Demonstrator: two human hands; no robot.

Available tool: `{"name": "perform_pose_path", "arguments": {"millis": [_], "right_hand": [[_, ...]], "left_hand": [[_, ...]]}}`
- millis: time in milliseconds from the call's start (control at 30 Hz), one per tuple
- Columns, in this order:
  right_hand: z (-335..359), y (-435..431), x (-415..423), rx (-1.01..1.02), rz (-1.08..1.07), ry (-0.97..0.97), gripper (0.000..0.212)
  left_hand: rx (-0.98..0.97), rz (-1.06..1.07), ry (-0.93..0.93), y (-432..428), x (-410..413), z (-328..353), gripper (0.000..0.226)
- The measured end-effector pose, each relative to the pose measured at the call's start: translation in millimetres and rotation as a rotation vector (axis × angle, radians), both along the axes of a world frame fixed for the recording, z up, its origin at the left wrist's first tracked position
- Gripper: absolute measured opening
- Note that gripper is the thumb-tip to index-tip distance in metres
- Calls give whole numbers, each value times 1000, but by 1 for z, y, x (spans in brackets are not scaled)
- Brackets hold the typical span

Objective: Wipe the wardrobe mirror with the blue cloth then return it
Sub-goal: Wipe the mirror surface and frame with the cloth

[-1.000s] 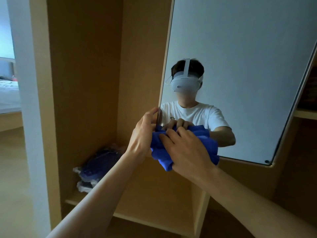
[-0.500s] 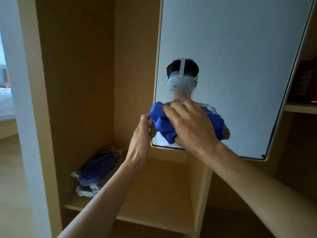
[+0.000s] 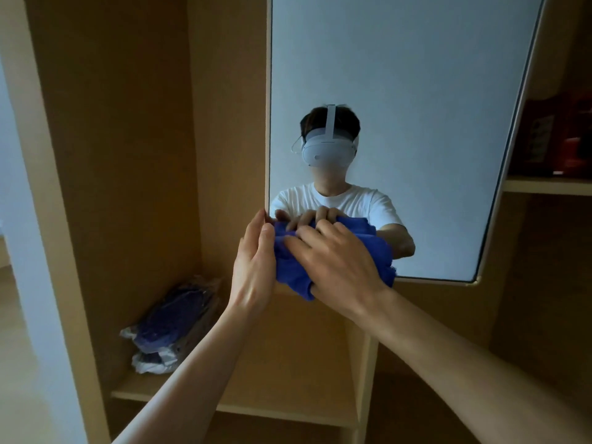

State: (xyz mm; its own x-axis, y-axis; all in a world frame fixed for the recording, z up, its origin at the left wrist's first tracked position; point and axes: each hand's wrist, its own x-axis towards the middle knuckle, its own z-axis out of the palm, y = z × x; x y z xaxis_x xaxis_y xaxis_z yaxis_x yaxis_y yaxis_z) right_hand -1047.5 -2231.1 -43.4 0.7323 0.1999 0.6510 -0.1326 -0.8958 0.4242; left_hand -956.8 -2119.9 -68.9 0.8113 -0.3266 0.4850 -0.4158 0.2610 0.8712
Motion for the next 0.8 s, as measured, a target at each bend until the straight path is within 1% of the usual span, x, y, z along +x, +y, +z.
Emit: {"name": "perform_pose_path", "arguments": {"millis": [133, 233, 300, 400, 533, 667, 733, 800], "right_hand": [[39, -20, -15, -37, -74, -166, 49], [64, -38, -29, -14, -59, -276, 49], [64, -43, -30, -21, -44, -293, 46], [39, -42, -26, -96, -57, -257, 33], [0, -41, -28, -70, -70, -109, 46], [-27, -41, -34, -38, -61, 57, 52], [-26, -41, -36, -39, -42, 84, 51], [-19, -42, -39, -48, -26, 65, 46]], "left_hand": [[5, 29, -23, -9, -7, 4, 50], [33, 66, -2, -16, -10, 2, 57], [52, 121, -9, -18, -10, -2, 56], [53, 164, -16, -20, -9, -4, 53], [32, 180, -26, -22, -7, -5, 51], [52, 200, -45, -21, -11, -8, 56], [78, 213, -67, -21, -14, -8, 59], [108, 219, -79, -21, -18, -8, 65]]}}
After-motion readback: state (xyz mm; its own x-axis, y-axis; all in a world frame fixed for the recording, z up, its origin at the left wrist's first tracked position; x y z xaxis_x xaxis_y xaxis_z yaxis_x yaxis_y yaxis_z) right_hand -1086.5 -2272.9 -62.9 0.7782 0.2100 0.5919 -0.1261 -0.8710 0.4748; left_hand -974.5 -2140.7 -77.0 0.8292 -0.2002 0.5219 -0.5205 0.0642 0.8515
